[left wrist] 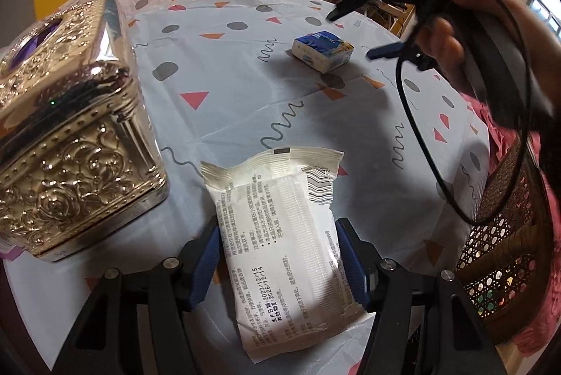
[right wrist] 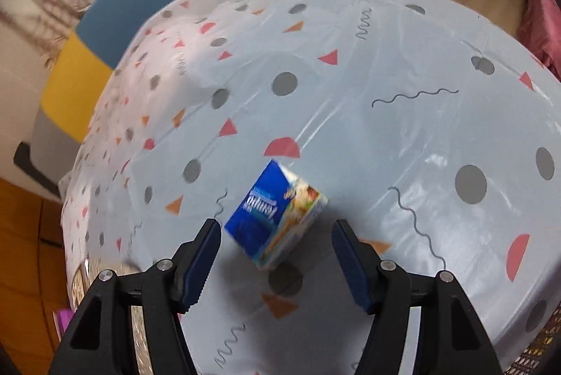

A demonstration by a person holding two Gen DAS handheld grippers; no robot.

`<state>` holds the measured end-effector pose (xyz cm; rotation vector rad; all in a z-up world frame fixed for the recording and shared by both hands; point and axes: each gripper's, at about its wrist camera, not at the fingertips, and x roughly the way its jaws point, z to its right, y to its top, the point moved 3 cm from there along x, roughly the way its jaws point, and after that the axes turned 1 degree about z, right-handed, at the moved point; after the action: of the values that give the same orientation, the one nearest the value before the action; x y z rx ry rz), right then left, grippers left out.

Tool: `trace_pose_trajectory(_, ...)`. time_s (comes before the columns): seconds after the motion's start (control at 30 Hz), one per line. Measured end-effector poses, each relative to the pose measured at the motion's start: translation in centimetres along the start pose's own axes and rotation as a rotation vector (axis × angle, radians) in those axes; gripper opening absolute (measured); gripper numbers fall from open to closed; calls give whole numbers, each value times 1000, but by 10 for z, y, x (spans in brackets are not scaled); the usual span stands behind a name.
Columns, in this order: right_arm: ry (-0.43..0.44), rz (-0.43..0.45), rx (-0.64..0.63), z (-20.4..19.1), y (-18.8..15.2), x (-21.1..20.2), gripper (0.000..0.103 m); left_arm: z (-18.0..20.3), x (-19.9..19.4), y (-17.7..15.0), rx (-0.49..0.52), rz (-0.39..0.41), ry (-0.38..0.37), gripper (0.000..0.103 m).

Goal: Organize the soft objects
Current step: 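Grasp the blue Tempo tissue pack with the right tool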

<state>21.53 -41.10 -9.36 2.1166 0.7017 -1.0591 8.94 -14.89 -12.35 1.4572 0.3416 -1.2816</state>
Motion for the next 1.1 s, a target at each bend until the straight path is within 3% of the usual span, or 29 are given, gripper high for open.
trace_pose_trajectory(0.1,-42,-113,74,-1,5,25,67,0,-1,0,-3,3,0,64)
trace_pose_trajectory(0.27,-70,-75,60,-23,14,46,69,-1,-2,-3,-3,11,-4,64)
trace_pose_trajectory(0.43,-202,-56,-149,-51,19,71,68,-1,-3,-4,-4,16,-8,64)
trace_pose_trajectory(0.5,-273,-75,-289,-62,16,76,57,-1,-3,-5,-5,17,-10,64)
trace_pose_trajectory(0.53,-280,-84,-358,-68,11,74,56,-1,-3,-5,-6,17,-11,64)
trace_pose_trajectory(0.67,-200,-158,-513,-75,-17,59,56,-2,-3,-6,-8,23,-7,64)
trace_pose_trajectory(0.77,-142,-242,-534,-65,-40,57,57,-2,-3,-5,-11,23,-5,64)
trace_pose_trajectory(0.83,-111,-192,-564,-59,-47,53,57,0,-4,-6,-8,22,0,63)
trace_pose_trajectory(0.93,-110,-188,-534,-55,-45,50,57,-2,-7,-9,-13,20,5,63)
trace_pose_trajectory(1.1,-162,-153,-619,-56,-55,50,57,2,-10,-7,-5,5,25,60)
